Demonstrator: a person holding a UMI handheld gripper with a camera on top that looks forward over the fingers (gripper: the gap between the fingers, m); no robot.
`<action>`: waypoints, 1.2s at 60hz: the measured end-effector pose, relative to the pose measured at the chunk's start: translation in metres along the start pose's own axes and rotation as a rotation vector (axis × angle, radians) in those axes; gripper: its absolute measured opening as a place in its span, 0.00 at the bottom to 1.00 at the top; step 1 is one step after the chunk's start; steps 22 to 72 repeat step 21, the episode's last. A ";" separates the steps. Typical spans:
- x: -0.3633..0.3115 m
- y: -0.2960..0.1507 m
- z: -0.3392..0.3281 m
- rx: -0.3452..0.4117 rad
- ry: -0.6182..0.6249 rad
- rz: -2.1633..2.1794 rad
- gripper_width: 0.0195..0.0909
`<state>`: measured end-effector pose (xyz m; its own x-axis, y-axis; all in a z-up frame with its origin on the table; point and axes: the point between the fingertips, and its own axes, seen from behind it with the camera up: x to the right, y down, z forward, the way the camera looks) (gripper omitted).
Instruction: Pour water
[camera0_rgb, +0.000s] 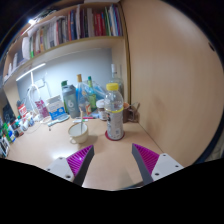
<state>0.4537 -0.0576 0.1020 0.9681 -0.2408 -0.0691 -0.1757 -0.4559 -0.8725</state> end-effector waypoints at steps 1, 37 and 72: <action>-0.002 0.000 -0.011 0.003 0.001 -0.004 0.91; -0.074 -0.005 -0.224 0.049 -0.007 -0.054 0.91; -0.074 -0.005 -0.224 0.049 -0.007 -0.054 0.91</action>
